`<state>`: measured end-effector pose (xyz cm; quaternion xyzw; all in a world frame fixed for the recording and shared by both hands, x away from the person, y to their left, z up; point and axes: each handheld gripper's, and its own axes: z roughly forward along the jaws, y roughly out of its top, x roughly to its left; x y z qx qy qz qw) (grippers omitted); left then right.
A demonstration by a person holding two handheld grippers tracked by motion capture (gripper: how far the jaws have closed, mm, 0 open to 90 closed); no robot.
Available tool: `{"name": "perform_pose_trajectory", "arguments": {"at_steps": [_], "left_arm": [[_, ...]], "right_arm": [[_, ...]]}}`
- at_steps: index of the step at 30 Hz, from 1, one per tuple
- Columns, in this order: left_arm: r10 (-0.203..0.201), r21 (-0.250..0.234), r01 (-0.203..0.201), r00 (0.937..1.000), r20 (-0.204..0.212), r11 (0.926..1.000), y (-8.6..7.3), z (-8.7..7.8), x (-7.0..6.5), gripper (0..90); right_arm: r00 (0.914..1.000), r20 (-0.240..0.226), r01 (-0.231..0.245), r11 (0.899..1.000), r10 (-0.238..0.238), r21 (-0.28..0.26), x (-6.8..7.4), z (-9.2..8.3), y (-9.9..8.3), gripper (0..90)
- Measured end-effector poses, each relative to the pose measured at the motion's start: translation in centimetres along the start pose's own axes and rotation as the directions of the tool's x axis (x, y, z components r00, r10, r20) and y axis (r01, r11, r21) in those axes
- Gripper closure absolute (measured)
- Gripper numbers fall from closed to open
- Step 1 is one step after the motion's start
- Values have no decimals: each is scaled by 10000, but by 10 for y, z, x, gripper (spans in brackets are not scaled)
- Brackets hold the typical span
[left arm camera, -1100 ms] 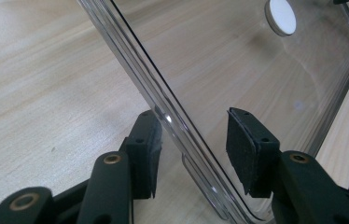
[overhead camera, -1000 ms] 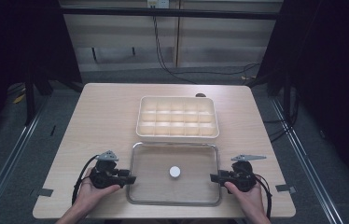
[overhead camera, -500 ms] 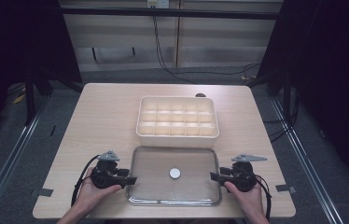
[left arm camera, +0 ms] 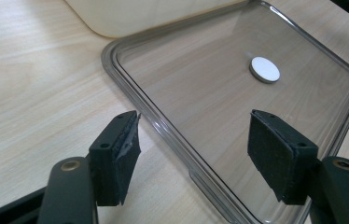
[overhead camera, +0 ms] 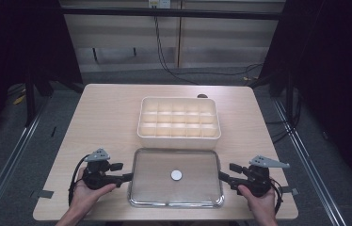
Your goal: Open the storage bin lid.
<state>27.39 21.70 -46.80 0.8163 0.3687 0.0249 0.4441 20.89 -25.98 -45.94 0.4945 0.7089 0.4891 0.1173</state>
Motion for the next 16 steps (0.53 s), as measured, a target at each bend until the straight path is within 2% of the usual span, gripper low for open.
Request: {"name": "perform_pose_trajectory", "arguments": {"at_steps": [3,4,5,6,7,8,11,12,14,16], "left_arm": [[105,-217,-110,9997,-202,9997,-2,-6,-4,328],[134,-258,-140,9996,-242,9996,-4,-8,-5,322],[117,-343,-127,9996,-275,9993,-4,-11,-6,322],[104,-573,-124,9993,-351,9983,-6,-18,-6,317],[104,-573,-124,9993,-351,9983,-6,-18,-6,311],[137,-807,-183,9983,-573,9966,-7,-26,-4,303],[37,-1111,-124,9969,-782,9937,-9,-34,0,298],[-75,-1237,-34,9961,-877,9923,-10,-37,3,294],[-459,-1410,291,9921,-1171,9896,-12,-41,11,288],[-503,-1401,328,9911,-1234,9896,-12,-42,14,285]], "right_arm": [[9998,211,32,9999,-28,-165,1,-7,2,319],[9985,501,249,9992,-233,-302,2,-12,4,315],[9985,501,249,9992,-233,-302,2,-12,4,315],[9973,662,365,9979,-329,-533,4,-17,5,292],[9960,794,462,9971,-413,-612,4,-19,5,278],[9946,940,514,9963,-448,-691,4,-21,6,275],[9942,1012,460,9950,-369,-892,1,-26,8,273],[9917,1257,428,9923,-281,-1162,-3,-31,8,265],[9906,1359,305,9919,-135,-1236,-6,-33,7,257],[9904,1353,406,9941,-268,-1004,-11,-31,5,229]]}}
